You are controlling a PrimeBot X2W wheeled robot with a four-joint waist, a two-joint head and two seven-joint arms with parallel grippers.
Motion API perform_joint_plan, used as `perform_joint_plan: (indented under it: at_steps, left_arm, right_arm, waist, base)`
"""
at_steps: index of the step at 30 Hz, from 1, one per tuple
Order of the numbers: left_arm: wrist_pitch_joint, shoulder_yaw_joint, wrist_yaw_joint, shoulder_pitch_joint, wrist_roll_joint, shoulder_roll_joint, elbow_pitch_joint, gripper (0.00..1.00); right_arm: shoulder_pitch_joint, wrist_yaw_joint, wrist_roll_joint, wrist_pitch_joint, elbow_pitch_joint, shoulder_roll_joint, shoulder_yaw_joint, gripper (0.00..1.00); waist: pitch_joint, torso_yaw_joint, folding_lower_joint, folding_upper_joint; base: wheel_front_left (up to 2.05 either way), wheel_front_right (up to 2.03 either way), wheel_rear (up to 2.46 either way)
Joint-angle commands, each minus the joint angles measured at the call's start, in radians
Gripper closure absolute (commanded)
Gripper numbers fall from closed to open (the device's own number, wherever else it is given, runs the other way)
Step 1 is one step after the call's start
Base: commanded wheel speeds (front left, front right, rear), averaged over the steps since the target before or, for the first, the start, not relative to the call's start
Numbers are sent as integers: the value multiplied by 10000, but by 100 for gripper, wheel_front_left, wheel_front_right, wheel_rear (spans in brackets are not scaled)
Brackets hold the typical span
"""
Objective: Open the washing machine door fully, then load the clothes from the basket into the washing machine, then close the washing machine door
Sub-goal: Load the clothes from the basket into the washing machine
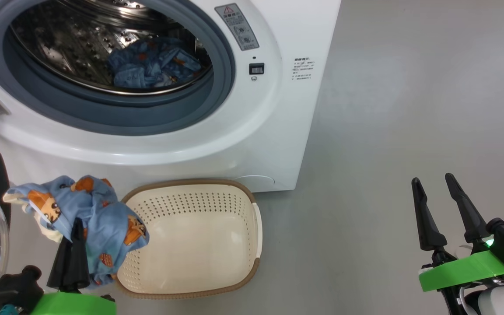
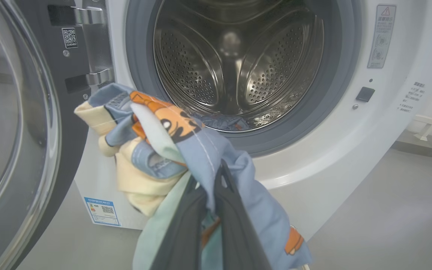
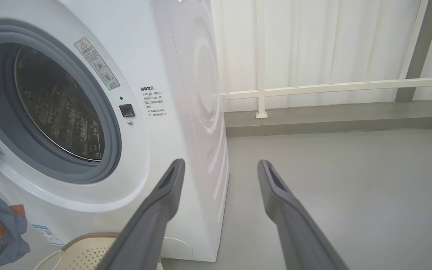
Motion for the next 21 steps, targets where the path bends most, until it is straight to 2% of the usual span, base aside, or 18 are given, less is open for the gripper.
perform_joint_plan:
  at_steps: [1,12,21]
  left_arm:
    - [-120,374,-21,-228,130,148,-352,100]
    - [-120,28,-21,-1360,173,464,-630,100]
    - [-120,-417,-21,-3752,374,1248,-684,100]
  right_arm:
    - [-112,44,108,-49,-292,-87,202,0]
    - [-584,44,62,-49,-435,76,152,0]
    - [-1278,44,39,-49,-504,329,246,0]
  waist:
    - [166,-43,0,-1]
    - [1274,-211,0,-1]
    - [2397,-472,0,-1]
  base:
    - [0,0,0]
    - [0,0,0]
    - [0,0,0]
